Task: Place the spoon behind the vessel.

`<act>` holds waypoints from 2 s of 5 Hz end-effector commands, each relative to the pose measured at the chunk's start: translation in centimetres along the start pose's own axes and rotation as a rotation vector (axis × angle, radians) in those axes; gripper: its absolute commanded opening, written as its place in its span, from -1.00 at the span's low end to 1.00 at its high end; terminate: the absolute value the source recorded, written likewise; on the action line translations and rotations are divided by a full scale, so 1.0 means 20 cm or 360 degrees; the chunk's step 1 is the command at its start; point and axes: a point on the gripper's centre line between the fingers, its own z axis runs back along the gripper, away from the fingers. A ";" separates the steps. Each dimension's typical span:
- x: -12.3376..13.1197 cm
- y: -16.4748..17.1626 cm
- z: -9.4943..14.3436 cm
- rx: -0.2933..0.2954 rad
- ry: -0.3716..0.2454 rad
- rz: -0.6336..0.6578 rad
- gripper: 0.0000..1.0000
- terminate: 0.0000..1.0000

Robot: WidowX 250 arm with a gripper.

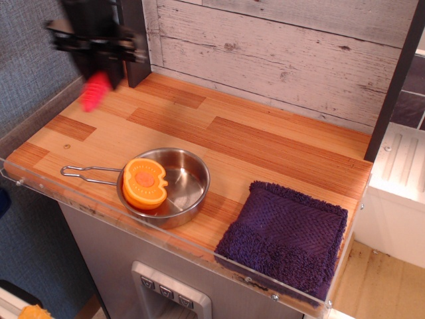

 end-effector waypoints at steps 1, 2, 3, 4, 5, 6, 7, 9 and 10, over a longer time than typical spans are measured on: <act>0.04 -0.48 -0.05 0.0067 -0.0047 -0.0186 -1.00 -1.00; 0.06 -0.61 -0.13 0.0089 -0.0027 -0.0195 -1.00 -1.00; 0.07 -0.69 -0.18 0.0045 -0.0033 -0.0182 -1.00 -1.00; 0.11 -0.72 -0.24 -0.0057 -0.0076 -0.0285 -1.00 -1.00; 0.16 -0.70 -0.30 -0.0125 -0.0146 -0.0389 -1.00 -1.00; 0.17 -0.70 -0.35 -0.0125 -0.0143 -0.0414 -1.00 -1.00; 0.15 -0.71 -0.40 -0.0110 -0.0087 -0.0345 -1.00 -1.00; 0.10 -0.72 -0.37 -0.0071 -0.0046 -0.0327 1.00 -1.00; 0.09 -0.70 -0.19 -0.0074 -0.0152 -0.0373 1.00 -1.00</act>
